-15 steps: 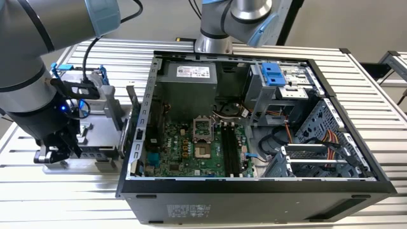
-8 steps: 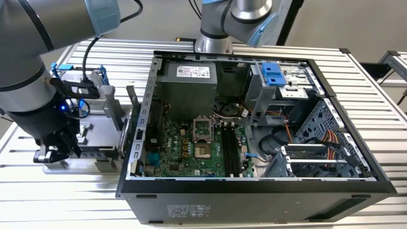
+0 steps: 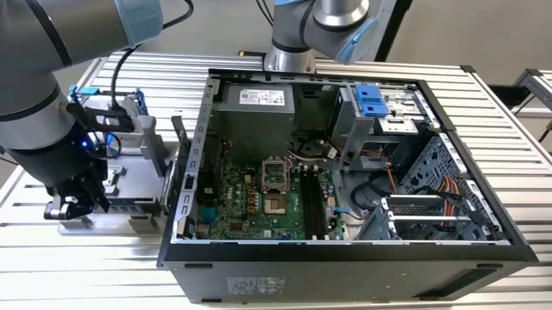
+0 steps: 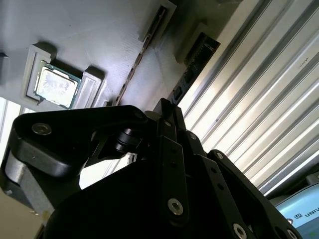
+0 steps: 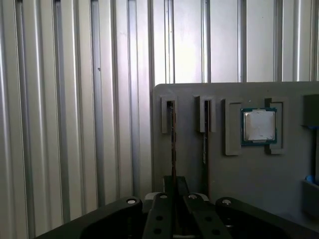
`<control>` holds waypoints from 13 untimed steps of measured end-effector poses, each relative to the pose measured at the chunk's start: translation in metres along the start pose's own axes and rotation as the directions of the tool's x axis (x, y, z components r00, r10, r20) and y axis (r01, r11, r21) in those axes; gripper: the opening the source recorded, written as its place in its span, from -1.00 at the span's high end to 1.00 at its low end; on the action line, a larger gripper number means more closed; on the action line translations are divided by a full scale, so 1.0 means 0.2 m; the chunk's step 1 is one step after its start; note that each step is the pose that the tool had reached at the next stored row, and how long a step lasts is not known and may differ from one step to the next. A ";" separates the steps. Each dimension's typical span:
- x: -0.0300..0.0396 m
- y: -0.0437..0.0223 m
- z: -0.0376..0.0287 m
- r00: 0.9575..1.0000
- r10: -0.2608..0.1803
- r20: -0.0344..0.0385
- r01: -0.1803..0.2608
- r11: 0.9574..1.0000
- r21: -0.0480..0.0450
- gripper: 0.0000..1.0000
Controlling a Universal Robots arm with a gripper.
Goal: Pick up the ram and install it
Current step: 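Pick up the ram and move it above insertion slot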
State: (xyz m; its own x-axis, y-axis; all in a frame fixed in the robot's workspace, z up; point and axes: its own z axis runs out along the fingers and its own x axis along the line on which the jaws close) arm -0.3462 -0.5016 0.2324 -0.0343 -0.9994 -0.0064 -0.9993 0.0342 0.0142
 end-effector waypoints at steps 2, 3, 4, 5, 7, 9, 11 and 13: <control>0.000 0.000 -0.005 1.000 0.000 0.000 0.000 1.000 0.000 1.00; 0.000 0.000 -0.007 1.000 0.000 0.000 0.000 1.000 0.000 1.00; 0.000 0.000 -0.010 1.000 0.000 0.000 0.000 1.000 0.000 1.00; 0.000 0.000 -0.012 1.000 0.000 0.000 0.000 1.000 0.000 1.00; 0.000 0.000 -0.018 1.000 0.000 0.000 0.000 1.000 0.000 1.00; 0.000 0.000 -0.024 1.000 0.000 0.000 0.000 1.000 0.000 1.00; 0.000 0.001 -0.030 1.000 0.000 0.000 0.000 1.000 0.000 1.00; 0.000 0.001 -0.037 1.000 0.000 0.000 0.000 1.000 0.000 1.00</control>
State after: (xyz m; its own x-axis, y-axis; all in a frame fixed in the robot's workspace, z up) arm -0.3462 -0.5016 0.2397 -0.0342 -0.9994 -0.0064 -0.9993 0.0341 0.0141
